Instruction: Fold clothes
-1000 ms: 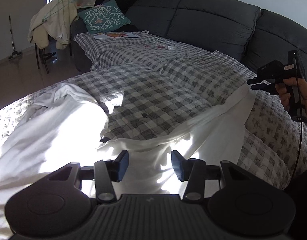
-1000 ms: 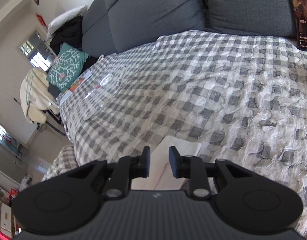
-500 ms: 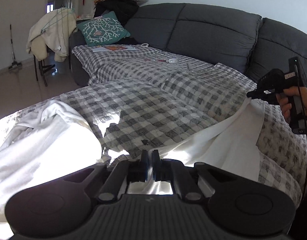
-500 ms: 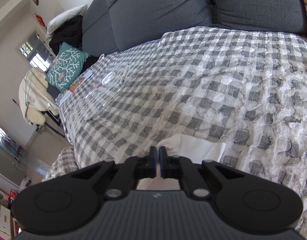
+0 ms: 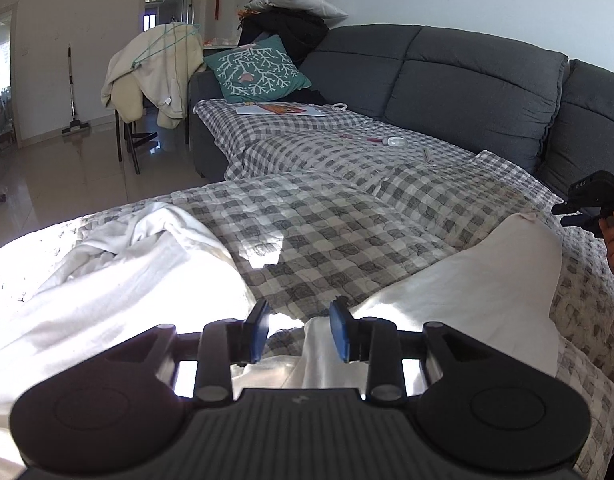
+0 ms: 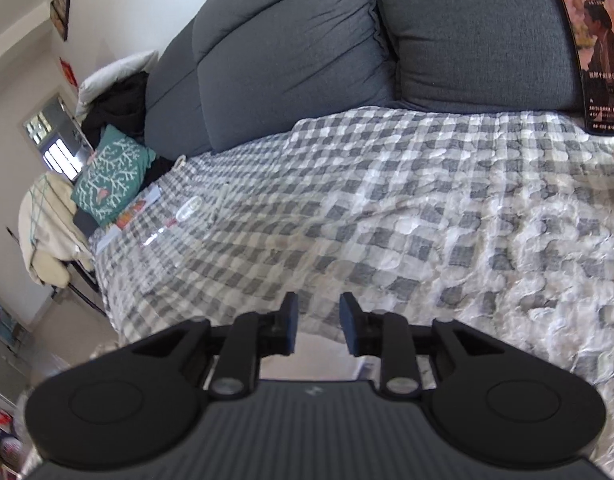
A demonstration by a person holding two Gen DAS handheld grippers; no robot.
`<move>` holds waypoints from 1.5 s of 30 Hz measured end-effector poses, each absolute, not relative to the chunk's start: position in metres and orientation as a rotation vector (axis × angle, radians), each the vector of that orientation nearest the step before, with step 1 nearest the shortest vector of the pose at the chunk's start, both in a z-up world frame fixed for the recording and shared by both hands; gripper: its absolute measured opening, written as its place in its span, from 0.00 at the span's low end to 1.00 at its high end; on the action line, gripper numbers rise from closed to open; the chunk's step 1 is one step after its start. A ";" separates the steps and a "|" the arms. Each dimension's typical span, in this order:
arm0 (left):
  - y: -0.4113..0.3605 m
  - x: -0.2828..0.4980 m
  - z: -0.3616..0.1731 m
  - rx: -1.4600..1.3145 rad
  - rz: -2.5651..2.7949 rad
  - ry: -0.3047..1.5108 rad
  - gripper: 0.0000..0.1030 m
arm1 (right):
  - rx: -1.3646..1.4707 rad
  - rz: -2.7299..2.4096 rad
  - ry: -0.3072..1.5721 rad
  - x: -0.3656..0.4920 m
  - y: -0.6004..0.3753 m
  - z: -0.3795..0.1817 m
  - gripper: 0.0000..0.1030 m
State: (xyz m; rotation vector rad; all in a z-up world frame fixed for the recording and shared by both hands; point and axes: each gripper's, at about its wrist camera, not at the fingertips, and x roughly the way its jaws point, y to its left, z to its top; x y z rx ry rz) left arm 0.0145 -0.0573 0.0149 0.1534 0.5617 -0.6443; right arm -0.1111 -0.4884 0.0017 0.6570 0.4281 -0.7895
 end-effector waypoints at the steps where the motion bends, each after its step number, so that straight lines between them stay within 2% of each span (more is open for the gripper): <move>1: -0.058 0.013 0.015 0.155 -0.649 0.563 0.32 | 0.613 -0.784 0.453 -0.110 -0.486 0.002 0.27; 4: -0.060 0.009 0.014 0.171 -0.667 0.566 0.32 | 0.593 -0.690 0.483 -0.107 -0.483 0.008 0.21; 6: -0.063 0.008 0.012 0.184 -0.672 0.566 0.32 | 0.641 -0.604 0.486 -0.104 -0.484 0.011 0.12; 12: -0.063 0.007 0.012 0.184 -0.676 0.568 0.32 | 0.502 -0.546 0.639 -0.061 -0.466 -0.001 0.11; 14: -0.062 0.007 0.013 0.181 -0.669 0.566 0.32 | 0.443 -0.586 0.602 -0.052 -0.461 -0.006 0.11; 16: -0.060 0.006 0.015 0.181 -0.663 0.564 0.32 | 0.437 -0.672 0.487 -0.056 -0.460 -0.006 0.13; 17: -0.059 0.005 0.017 0.182 -0.662 0.562 0.32 | 0.448 -0.707 0.454 -0.060 -0.463 -0.004 0.19; 20: -0.054 0.002 0.022 0.191 -0.660 0.563 0.37 | 0.466 -0.762 0.433 -0.074 -0.473 0.002 0.24; 23: -0.045 0.001 0.028 0.202 -0.639 0.580 0.43 | 0.492 -0.804 0.498 -0.088 -0.486 0.002 0.28; 26: -0.029 0.004 0.036 0.188 -0.565 0.609 0.44 | 0.540 -0.814 0.576 -0.105 -0.495 -0.001 0.34; 33: 0.037 0.007 0.053 0.044 -0.375 0.727 0.45 | 0.617 -0.716 0.629 -0.123 -0.497 -0.011 0.34; 36: 0.069 -0.003 0.061 0.012 -0.298 0.752 0.46 | 0.567 -0.732 0.623 -0.119 -0.490 -0.015 0.23; 37: 0.078 -0.007 0.063 0.005 -0.277 0.756 0.47 | 0.554 -0.732 0.618 -0.118 -0.488 -0.015 0.16; 38: 0.090 -0.012 0.065 -0.002 -0.252 0.761 0.48 | 0.554 -0.726 0.612 -0.118 -0.487 -0.015 0.05; 39: 0.098 -0.015 0.067 -0.008 -0.236 0.768 0.48 | 0.553 -0.719 0.605 -0.118 -0.486 -0.016 0.01; 45: 0.152 -0.048 0.076 -0.055 -0.234 0.872 0.52 | 0.581 -0.750 0.591 -0.123 -0.490 -0.013 0.01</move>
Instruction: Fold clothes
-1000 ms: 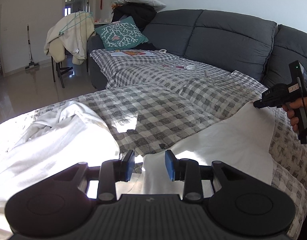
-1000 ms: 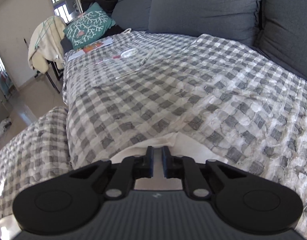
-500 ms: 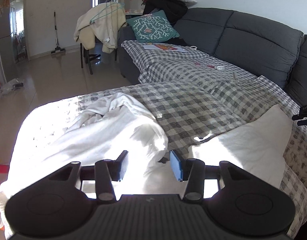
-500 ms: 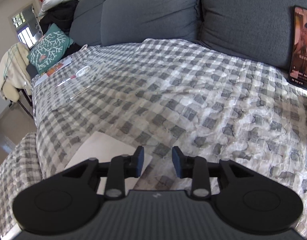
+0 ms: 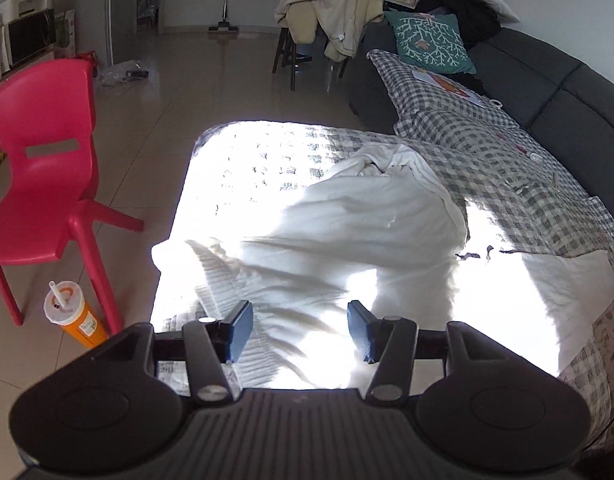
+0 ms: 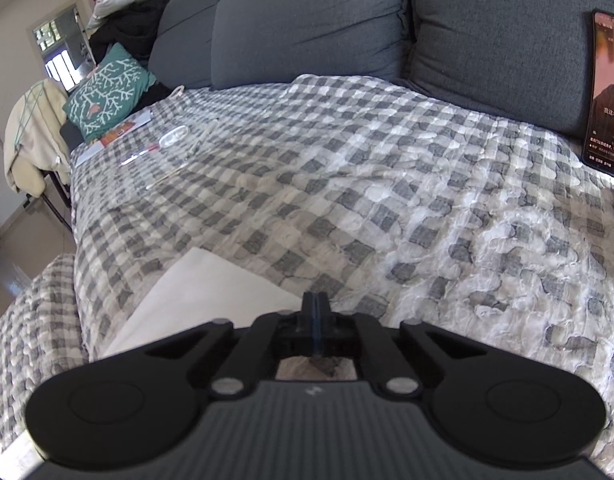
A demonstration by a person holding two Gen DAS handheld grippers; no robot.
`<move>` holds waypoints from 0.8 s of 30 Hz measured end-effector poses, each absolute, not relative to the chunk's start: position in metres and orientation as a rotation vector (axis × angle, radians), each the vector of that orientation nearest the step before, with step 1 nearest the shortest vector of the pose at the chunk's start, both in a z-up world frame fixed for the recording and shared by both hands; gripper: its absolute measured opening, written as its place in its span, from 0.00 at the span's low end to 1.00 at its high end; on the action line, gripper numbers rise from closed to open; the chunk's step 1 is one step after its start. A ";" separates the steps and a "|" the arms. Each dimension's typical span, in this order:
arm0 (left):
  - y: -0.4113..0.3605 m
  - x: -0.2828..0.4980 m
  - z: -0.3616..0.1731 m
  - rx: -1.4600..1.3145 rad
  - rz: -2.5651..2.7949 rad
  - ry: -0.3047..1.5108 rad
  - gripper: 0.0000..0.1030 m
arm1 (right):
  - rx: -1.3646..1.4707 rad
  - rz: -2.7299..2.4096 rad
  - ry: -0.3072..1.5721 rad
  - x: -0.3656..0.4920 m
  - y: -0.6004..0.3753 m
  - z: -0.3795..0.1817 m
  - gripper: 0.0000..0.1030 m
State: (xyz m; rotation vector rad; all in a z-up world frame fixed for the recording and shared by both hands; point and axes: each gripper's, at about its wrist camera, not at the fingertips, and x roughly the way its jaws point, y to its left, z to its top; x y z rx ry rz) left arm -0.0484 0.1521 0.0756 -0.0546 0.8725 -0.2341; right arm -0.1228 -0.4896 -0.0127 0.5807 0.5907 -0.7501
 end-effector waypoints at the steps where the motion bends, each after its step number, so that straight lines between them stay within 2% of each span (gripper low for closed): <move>1: 0.160 -0.055 0.074 -0.067 -0.247 0.897 0.52 | 0.587 -0.747 0.593 -0.124 -0.490 -0.013 0.01; 4: 0.178 -0.068 0.064 -0.136 -0.263 0.971 0.52 | 0.580 -0.740 0.602 -0.124 -0.487 -0.014 0.02; 7: 0.193 -0.072 0.053 -0.241 -0.273 1.041 0.52 | 0.576 -0.730 0.606 -0.123 -0.483 -0.014 0.07; 15: 0.221 -0.072 0.026 -0.632 -0.315 1.177 0.42 | 0.596 -0.715 0.601 -0.122 -0.477 -0.013 0.14; 16: 0.222 -0.072 0.025 -0.649 -0.303 1.175 0.38 | 0.605 -0.713 0.598 -0.123 -0.477 -0.014 0.16; 18: 0.223 -0.073 0.025 -0.685 -0.281 1.164 0.24 | 0.623 -0.708 0.591 -0.124 -0.479 -0.014 0.16; 19: 0.223 -0.073 0.024 -0.697 -0.280 1.164 0.12 | 0.631 -0.706 0.588 -0.125 -0.480 -0.015 0.17; 20: 0.221 -0.073 0.023 -0.709 -0.282 1.170 0.07 | 0.641 -0.702 0.582 -0.126 -0.481 -0.015 0.17; 24: 0.217 -0.074 0.024 -0.694 -0.276 1.158 0.04 | 0.727 -0.677 0.534 -0.131 -0.486 -0.019 0.18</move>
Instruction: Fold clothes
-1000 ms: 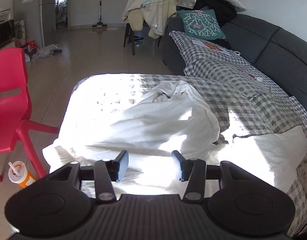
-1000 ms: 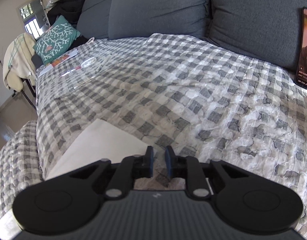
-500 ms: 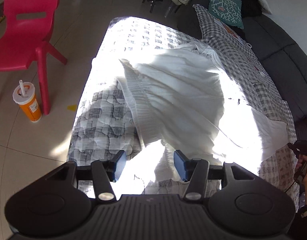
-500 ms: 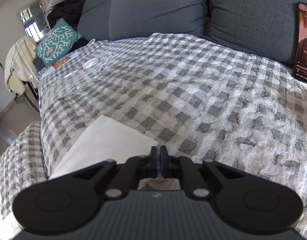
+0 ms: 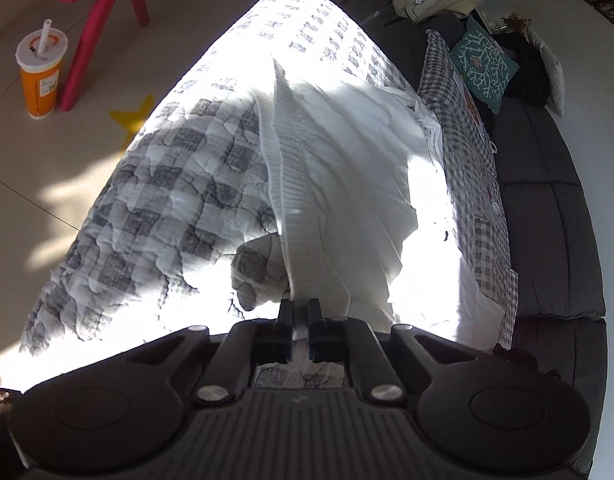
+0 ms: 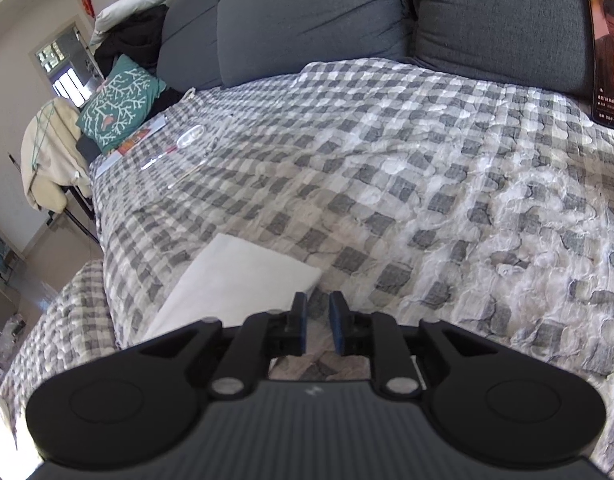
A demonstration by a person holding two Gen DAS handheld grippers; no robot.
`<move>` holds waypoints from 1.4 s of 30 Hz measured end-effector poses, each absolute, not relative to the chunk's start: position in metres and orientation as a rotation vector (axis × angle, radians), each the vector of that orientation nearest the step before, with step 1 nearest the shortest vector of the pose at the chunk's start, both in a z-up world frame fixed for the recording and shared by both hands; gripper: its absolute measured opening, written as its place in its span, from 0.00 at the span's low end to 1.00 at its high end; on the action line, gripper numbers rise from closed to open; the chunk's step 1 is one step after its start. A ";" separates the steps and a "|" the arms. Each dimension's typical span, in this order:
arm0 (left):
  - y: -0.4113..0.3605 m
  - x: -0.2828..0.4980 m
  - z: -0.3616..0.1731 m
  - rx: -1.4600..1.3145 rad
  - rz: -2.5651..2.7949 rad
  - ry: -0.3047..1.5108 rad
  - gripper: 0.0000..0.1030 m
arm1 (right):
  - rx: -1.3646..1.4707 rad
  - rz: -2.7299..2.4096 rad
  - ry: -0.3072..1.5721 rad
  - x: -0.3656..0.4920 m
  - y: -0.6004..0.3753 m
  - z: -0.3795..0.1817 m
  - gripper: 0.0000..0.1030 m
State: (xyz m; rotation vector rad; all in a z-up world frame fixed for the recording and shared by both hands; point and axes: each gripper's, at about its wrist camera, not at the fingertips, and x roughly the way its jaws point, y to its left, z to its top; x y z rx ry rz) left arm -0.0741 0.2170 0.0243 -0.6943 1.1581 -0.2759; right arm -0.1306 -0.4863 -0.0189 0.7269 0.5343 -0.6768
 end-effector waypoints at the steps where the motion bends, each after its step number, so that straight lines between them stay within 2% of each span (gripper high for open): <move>1: 0.217 -0.075 0.026 -0.689 -0.271 1.148 0.03 | 0.739 -0.673 0.527 -0.131 -0.487 -0.020 0.18; 4: 0.218 -0.078 0.032 -0.678 -0.267 1.117 0.02 | 0.737 -0.676 0.512 -0.130 -0.486 -0.022 0.18; 5: 0.218 -0.079 0.033 -0.674 -0.265 1.111 0.02 | 0.732 -0.693 0.512 -0.130 -0.485 -0.022 0.13; 6: 0.218 -0.080 0.035 -0.670 -0.262 1.104 0.02 | 0.727 -0.710 0.512 -0.130 -0.485 -0.022 0.12; 12: 0.217 -0.080 0.030 -0.652 -0.254 1.122 0.02 | 0.727 -0.747 0.516 -0.129 -0.483 -0.020 0.16; 13: 0.216 -0.080 0.028 -0.648 -0.253 1.127 0.02 | 0.734 -0.749 0.513 -0.129 -0.483 -0.020 0.21; 14: 0.216 -0.079 0.027 -0.644 -0.252 1.129 0.03 | 0.747 -0.748 0.507 -0.130 -0.483 -0.019 0.31; 15: 0.216 -0.078 0.027 -0.641 -0.251 1.130 0.03 | 0.770 -0.743 0.495 -0.133 -0.484 -0.018 0.35; 18: 0.215 -0.077 0.025 -0.636 -0.251 1.129 0.04 | 0.862 -0.714 0.458 -0.141 -0.490 -0.018 0.36; 20: 0.215 -0.076 0.024 -0.636 -0.251 1.128 0.04 | 0.909 -0.685 0.450 -0.144 -0.493 -0.021 0.26; 24: 0.214 -0.075 0.023 -0.646 -0.249 1.127 0.04 | 0.903 -0.664 0.437 -0.140 -0.493 -0.028 0.23; 26: 0.213 -0.075 0.022 -0.651 -0.247 1.124 0.05 | 0.860 -0.678 0.433 -0.135 -0.490 -0.029 0.08; 28: 0.211 -0.076 0.024 -0.642 -0.239 1.112 0.04 | 0.806 -0.705 0.434 -0.129 -0.485 -0.029 0.03; 42: 0.231 -0.103 0.062 -0.596 -0.260 1.014 0.00 | 0.559 -0.858 0.439 -0.157 -0.466 0.036 0.02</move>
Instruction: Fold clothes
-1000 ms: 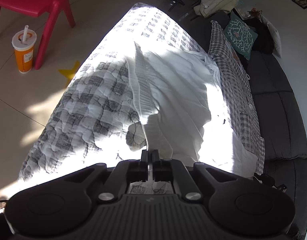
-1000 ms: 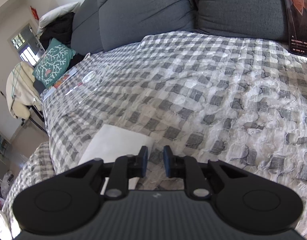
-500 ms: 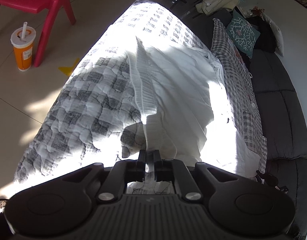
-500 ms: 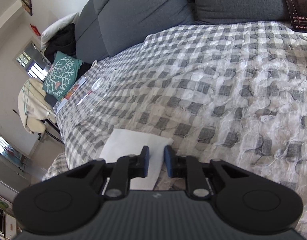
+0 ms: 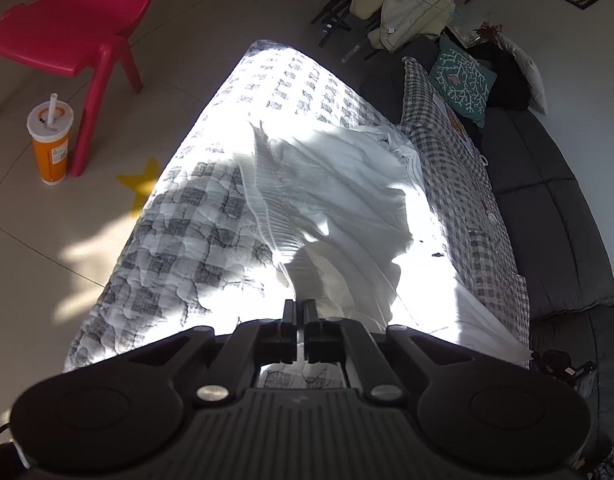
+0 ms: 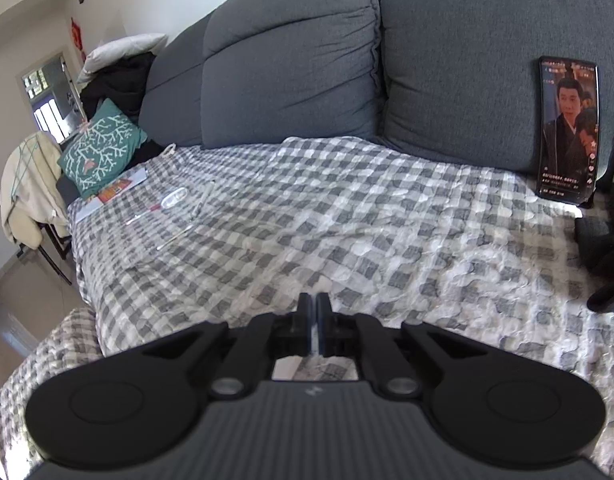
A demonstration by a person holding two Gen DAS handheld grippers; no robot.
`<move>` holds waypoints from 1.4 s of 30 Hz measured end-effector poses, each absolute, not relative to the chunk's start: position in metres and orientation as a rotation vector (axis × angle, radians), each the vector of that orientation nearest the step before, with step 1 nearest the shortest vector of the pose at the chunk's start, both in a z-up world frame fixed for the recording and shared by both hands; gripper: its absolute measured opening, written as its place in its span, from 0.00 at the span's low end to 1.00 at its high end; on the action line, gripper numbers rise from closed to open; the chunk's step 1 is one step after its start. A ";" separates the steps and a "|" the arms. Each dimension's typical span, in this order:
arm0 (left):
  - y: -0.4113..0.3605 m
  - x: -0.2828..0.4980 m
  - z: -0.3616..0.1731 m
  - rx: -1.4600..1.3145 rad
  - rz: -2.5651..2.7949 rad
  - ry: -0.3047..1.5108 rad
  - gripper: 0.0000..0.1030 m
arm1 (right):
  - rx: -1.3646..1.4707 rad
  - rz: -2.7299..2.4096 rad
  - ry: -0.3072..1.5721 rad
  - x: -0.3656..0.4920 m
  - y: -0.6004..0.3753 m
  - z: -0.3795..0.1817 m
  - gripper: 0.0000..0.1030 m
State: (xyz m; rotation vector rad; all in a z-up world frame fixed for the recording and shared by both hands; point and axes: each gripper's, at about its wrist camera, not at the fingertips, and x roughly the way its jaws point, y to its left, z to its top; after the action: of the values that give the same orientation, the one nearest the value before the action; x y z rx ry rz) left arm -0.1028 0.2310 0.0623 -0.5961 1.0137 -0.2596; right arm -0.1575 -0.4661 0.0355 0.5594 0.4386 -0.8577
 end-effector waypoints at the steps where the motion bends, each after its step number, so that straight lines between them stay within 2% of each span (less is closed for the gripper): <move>1: 0.233 -0.104 0.063 -0.594 -0.257 1.010 0.00 | 0.556 -0.862 0.437 -0.160 -0.468 0.036 0.02; 6: 0.229 -0.095 0.048 -0.542 -0.268 1.093 0.03 | 0.586 -0.862 0.530 -0.159 -0.482 0.002 0.02; 9: 0.225 -0.091 0.036 -0.542 -0.289 1.150 0.20 | 0.657 -0.854 0.565 -0.162 -0.490 -0.020 0.03; 10: 0.224 -0.092 0.036 -0.540 -0.298 1.145 0.35 | 0.675 -0.852 0.547 -0.164 -0.492 -0.021 0.03; 11: 0.222 -0.092 0.037 -0.539 -0.306 1.136 0.43 | 0.694 -0.849 0.534 -0.166 -0.493 -0.021 0.05; 12: 0.221 -0.093 0.037 -0.541 -0.313 1.125 0.44 | 0.709 -0.846 0.526 -0.167 -0.494 -0.020 0.07; 15: 0.217 -0.094 0.036 -0.566 -0.330 1.101 0.41 | 0.709 -0.835 0.520 -0.166 -0.491 -0.020 0.12; 16: 0.216 -0.094 0.034 -0.576 -0.327 1.107 0.35 | 0.701 -0.831 0.521 -0.165 -0.490 -0.019 0.12; 17: 0.214 -0.093 0.031 -0.583 -0.321 1.118 0.15 | 0.696 -0.826 0.520 -0.165 -0.489 -0.019 0.12; 18: 0.211 -0.092 0.028 -0.587 -0.314 1.133 0.05 | 0.692 -0.818 0.519 -0.164 -0.488 -0.018 0.12; 20: 0.209 -0.091 0.027 -0.587 -0.296 1.134 0.02 | 0.686 -0.809 0.516 -0.164 -0.487 -0.016 0.08; 23: 0.215 -0.098 0.045 -0.569 -0.274 1.064 0.00 | 0.654 -0.823 0.515 -0.165 -0.487 -0.009 0.03; 29: 0.250 -0.116 0.079 -0.599 -0.258 0.927 0.00 | 0.532 -0.877 0.520 -0.172 -0.480 0.031 0.02; 33: 0.257 -0.115 0.070 -0.570 -0.238 0.987 0.00 | 0.506 -0.902 0.571 -0.180 -0.478 0.038 0.02; 37: 0.247 -0.108 0.043 -0.467 -0.207 1.105 0.00 | 0.515 -0.922 0.695 -0.178 -0.485 0.015 0.02; 40: 0.239 -0.105 0.033 -0.381 -0.203 1.137 0.02 | 0.531 -0.947 0.742 -0.181 -0.491 0.000 0.07; 42: 0.241 -0.105 0.037 -0.354 -0.224 1.137 0.08 | 0.551 -0.960 0.701 -0.188 -0.494 0.002 0.20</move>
State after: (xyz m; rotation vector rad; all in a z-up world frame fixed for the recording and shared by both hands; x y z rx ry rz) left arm -0.1049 0.2412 0.0368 -0.3545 1.1369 -0.2245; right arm -0.1884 -0.4941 0.0019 0.5514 0.7008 -0.9604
